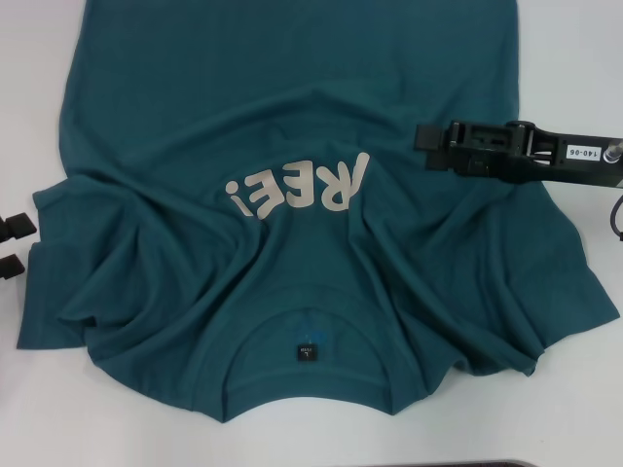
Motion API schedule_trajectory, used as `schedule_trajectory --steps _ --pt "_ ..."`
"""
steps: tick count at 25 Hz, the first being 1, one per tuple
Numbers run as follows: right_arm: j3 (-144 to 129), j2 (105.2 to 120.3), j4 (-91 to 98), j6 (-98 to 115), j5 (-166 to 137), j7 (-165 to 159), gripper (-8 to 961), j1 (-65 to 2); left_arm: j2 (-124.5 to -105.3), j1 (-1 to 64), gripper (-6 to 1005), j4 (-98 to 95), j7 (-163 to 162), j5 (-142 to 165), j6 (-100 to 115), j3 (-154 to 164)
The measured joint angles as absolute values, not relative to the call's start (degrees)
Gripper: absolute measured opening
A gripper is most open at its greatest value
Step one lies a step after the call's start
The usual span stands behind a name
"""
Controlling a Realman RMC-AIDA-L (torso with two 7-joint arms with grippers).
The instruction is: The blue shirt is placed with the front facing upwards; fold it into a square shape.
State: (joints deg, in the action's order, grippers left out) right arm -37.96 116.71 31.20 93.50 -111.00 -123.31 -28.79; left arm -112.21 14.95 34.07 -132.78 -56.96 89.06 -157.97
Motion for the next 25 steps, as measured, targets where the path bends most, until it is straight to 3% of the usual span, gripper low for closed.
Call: schedule_trajectory --steps 25 --pt "-37.9 116.69 31.2 93.7 -111.0 -123.3 885 -28.7 -113.8 18.5 823 33.7 -132.5 -54.6 87.2 -155.5"
